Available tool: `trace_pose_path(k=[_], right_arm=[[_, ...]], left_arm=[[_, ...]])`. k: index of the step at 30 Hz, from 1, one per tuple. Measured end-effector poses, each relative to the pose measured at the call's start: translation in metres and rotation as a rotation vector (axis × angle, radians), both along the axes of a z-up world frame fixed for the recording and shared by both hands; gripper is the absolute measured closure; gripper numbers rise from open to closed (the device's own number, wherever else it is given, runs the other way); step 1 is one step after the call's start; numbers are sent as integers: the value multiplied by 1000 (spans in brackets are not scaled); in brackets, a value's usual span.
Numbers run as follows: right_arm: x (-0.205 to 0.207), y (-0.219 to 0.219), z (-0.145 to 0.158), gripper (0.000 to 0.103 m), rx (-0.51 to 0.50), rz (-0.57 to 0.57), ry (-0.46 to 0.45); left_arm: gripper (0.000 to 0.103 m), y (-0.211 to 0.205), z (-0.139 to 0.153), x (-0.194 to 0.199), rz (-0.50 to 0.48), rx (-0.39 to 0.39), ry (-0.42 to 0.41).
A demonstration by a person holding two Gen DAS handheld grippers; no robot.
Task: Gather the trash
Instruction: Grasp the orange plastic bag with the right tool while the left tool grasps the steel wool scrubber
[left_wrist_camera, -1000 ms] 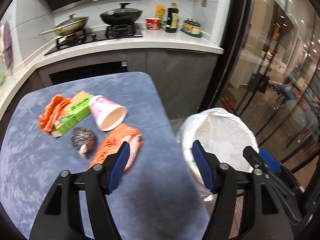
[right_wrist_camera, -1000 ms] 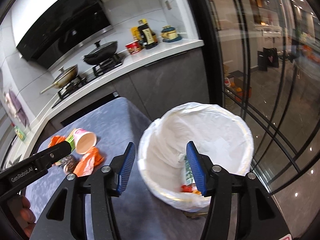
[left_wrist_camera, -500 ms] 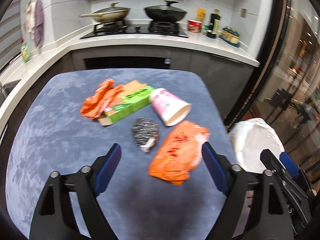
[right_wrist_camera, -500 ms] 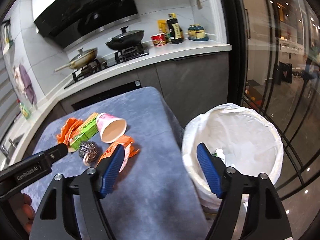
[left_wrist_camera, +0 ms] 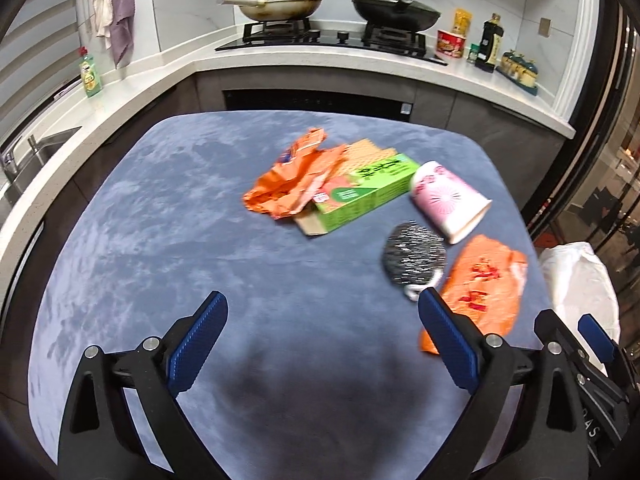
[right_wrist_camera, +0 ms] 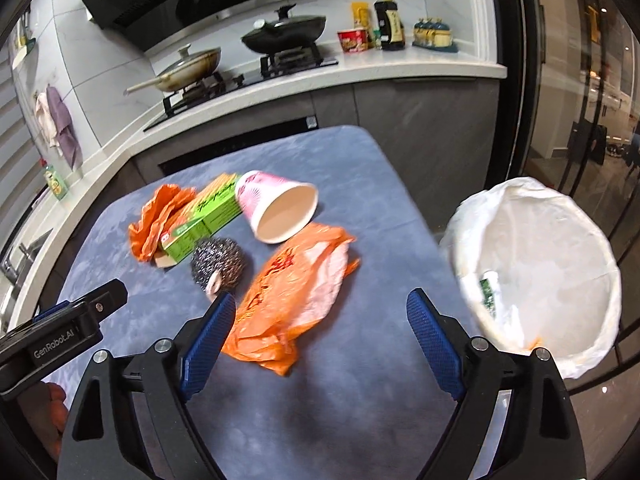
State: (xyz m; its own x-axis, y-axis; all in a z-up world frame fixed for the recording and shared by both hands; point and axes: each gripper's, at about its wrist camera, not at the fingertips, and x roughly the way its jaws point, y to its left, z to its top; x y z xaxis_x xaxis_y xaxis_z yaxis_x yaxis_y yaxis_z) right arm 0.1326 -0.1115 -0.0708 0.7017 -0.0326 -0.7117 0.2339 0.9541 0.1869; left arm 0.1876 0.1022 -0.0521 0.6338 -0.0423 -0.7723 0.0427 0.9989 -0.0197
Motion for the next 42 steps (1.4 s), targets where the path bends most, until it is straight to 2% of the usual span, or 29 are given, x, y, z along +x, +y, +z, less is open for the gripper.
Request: trace_pose_path(k=[13,18,23,28,34,42], right_arm=[[46,32,-40,21,-30,50,88],[56,35,-54,31,-19,68,120],[57,28,-64,47,16,81,140],[53,20,-66,54,11,103,136],[47,11,-64,73,5,122,124],[38,-7,-62,77,24,104,121]], left_arm=[[7,22,-27,23,9,19,47],[7,21,-33,29,-4,13,59],[7,15,-35,35,-31,-15,74],[7,3,-37,40,-53,-33,82],[7,-22,-39,48,-104,-32,85],[7,-58,-48,67,-143,-23,84]])
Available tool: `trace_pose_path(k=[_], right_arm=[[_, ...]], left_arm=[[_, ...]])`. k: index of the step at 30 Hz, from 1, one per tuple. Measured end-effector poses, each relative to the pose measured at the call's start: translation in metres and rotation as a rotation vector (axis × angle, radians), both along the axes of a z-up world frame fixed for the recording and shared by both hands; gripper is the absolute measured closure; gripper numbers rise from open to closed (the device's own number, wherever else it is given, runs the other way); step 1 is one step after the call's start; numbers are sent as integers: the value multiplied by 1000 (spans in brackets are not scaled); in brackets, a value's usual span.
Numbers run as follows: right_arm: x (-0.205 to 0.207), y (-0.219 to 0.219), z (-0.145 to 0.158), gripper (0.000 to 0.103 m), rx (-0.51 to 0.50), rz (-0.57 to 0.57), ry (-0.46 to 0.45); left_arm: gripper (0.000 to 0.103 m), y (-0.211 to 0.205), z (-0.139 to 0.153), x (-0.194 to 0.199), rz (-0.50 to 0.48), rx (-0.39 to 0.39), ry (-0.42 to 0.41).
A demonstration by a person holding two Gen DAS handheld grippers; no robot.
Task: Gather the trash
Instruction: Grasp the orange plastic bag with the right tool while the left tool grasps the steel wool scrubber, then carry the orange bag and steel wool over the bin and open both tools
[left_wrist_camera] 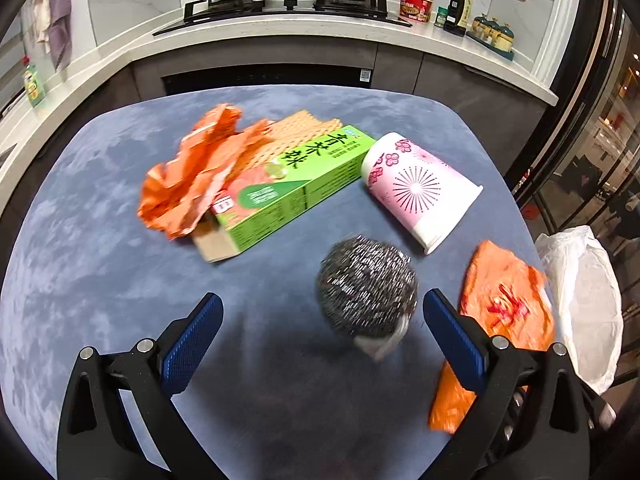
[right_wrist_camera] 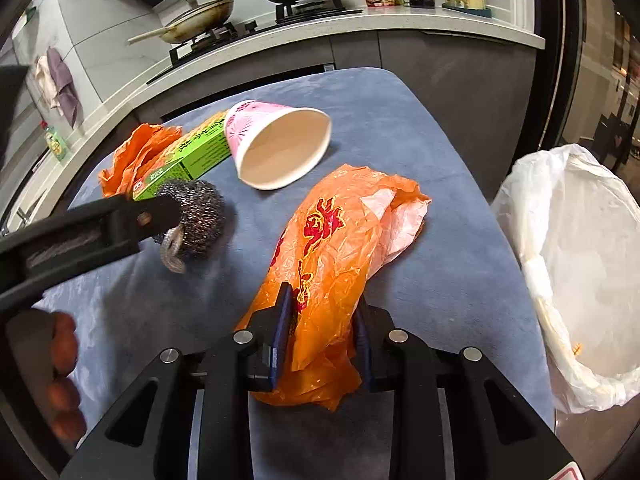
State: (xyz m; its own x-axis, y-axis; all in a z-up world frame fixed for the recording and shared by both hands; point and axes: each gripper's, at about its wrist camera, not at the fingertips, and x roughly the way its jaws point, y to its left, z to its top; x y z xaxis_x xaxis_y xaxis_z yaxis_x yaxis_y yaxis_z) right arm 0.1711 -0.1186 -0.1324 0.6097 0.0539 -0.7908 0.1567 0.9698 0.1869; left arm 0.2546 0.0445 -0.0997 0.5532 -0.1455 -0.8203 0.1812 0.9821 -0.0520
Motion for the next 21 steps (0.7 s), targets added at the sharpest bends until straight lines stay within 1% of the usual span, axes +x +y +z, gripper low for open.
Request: trace_pose_path(k=[4,6,8,9,11,12,13,17,21], right_arm=[[-5,-5,0,77,2,-6,0],[-6,-6,0,77,6,-11,0],[-9,-8,1,77,7,-14,-1],[-9,-8,1,77,4,-15,-2],[-11,-8,2,77,-3,-14,-5],[-12,-9,3,77,-3,-14,-7],[-13,-9,4,78,-3,-14,-8],[-18,-13,9,79,-3,-19,-20],[-25,-18,15,80,3,-32,-37]], left_arm=[[8,-10,-6,8,4,6,-1],[11,-13,-9,12,9,10,-1],[26,-15,-12,14,5,9,11],[29,-17,-14,14,0,3,22],[42,-17,-15,14,-5,-24,39],[46,-19,-15,13,-12,-35,41],[49,-21,-14,11,-15,-30,38],[53,-26,-10,4,-19,-12,22],[53,-27,-3,-5,-23,-4,3]])
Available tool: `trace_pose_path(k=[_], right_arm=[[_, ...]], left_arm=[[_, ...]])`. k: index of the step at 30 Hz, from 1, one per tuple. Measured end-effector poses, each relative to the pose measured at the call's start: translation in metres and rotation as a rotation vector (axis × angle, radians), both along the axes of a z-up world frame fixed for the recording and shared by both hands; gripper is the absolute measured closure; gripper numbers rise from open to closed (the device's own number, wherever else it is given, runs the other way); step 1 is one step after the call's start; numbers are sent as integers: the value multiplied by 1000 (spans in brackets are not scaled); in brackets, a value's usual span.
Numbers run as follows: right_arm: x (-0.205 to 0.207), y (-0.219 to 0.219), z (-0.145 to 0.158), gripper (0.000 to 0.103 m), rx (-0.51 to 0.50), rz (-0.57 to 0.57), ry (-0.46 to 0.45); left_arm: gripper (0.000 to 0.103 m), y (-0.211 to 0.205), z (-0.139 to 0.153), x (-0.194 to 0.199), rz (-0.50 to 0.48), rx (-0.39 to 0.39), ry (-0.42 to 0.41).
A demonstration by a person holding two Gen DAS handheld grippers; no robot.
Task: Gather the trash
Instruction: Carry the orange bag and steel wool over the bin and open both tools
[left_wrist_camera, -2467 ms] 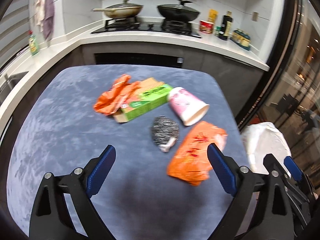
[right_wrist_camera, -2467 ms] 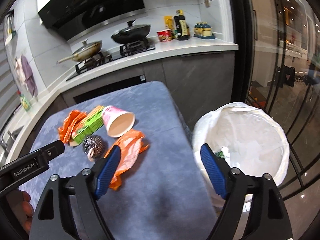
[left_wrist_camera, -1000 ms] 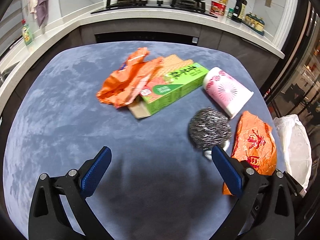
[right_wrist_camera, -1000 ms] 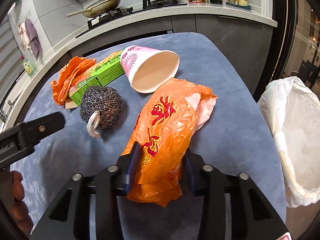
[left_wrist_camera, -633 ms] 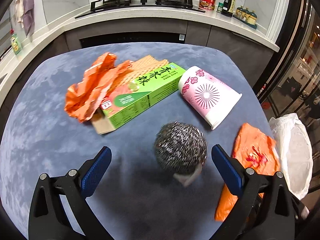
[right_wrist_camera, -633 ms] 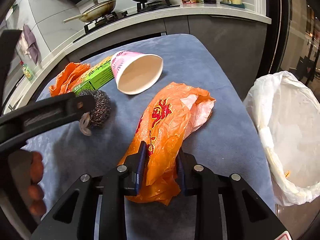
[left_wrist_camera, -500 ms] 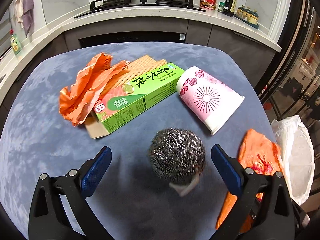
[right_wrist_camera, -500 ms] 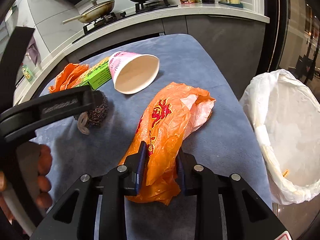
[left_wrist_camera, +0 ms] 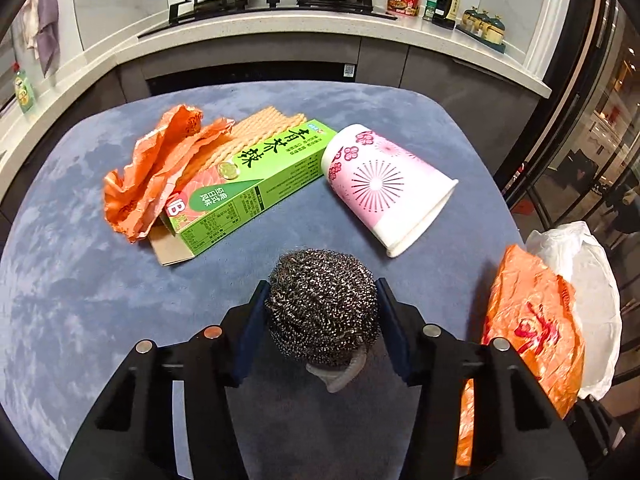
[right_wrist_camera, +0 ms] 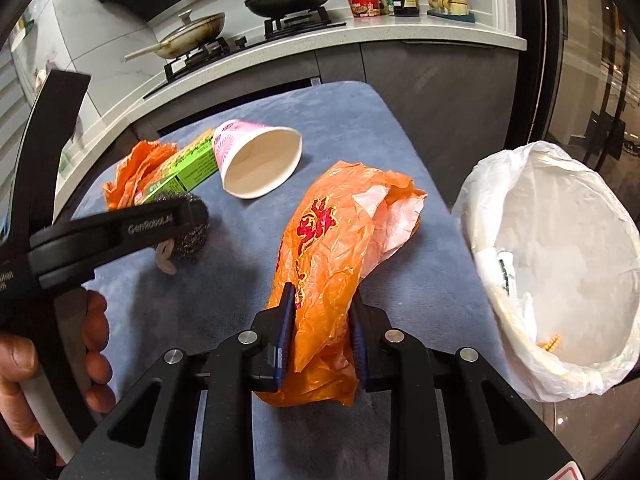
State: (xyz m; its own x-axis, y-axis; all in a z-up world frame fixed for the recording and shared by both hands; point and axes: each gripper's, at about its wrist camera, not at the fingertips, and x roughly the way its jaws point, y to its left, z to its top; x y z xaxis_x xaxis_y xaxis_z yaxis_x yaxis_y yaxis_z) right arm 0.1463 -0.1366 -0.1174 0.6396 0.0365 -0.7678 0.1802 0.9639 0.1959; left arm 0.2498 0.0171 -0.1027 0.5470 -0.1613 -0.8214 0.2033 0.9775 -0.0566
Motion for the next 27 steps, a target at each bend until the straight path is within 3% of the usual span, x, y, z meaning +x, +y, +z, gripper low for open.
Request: trace_pose_path(k=[13,27], right_arm=[[-35,-38,39,80,0,-73,-94],[-82,-115,62,80,3,-244,-157]], left_arm=[[53,-26,45,-47,-66,-7,-73],[53,-95,77,-100,-212,-16,-129]])
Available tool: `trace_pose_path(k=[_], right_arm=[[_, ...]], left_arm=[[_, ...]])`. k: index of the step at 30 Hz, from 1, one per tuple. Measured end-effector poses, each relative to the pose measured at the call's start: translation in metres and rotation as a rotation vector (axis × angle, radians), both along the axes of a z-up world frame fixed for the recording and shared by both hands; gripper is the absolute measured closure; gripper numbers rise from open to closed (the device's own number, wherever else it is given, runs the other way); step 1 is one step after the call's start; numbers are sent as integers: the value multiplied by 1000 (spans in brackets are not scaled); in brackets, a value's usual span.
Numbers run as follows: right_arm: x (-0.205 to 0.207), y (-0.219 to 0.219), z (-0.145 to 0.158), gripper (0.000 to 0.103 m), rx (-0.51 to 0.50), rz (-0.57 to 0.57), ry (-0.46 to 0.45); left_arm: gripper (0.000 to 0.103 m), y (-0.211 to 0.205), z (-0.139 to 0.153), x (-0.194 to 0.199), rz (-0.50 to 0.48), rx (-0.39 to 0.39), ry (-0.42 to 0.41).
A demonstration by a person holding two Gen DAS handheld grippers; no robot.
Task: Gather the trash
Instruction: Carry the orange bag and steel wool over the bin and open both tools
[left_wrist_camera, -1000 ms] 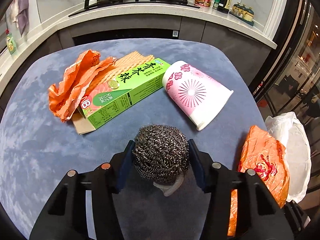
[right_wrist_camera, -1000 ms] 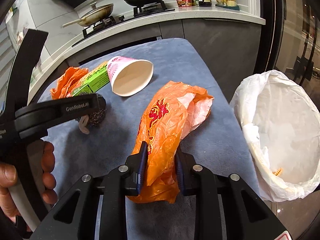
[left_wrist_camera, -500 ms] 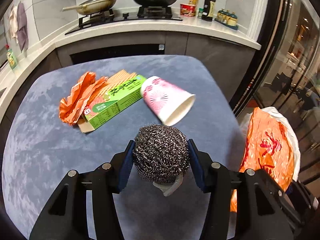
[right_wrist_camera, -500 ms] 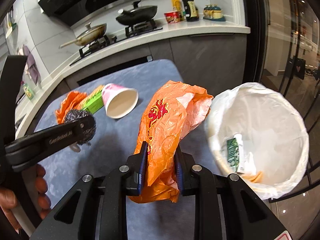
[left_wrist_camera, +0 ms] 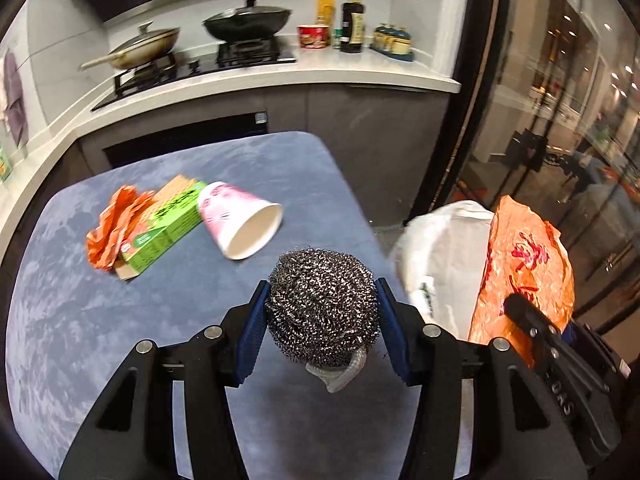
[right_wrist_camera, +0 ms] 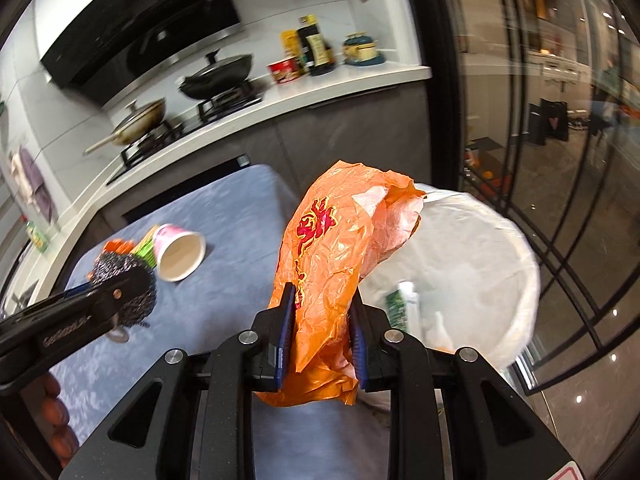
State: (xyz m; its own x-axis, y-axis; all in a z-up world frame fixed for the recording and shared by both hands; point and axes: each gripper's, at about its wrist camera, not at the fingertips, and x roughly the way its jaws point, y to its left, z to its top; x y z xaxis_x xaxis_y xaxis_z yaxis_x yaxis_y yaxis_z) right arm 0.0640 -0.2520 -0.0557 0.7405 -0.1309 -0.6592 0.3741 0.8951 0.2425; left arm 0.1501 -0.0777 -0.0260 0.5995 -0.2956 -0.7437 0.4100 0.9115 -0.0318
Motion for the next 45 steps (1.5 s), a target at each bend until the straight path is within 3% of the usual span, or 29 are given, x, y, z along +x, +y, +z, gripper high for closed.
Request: trace_pose_path(k=[18,36,45], right_arm=[[-29,-66,-1,80,15,-117,-24],[-18,-87,-12,80,30,-130,4],[-8,-89,-16,75,22,-129,23]], left_arm=[[53,-78,12,-40,-140,18,-41],[53,-121,6,-35,-190,32,-40],[53,-136,1,-30,-207,35,-28]])
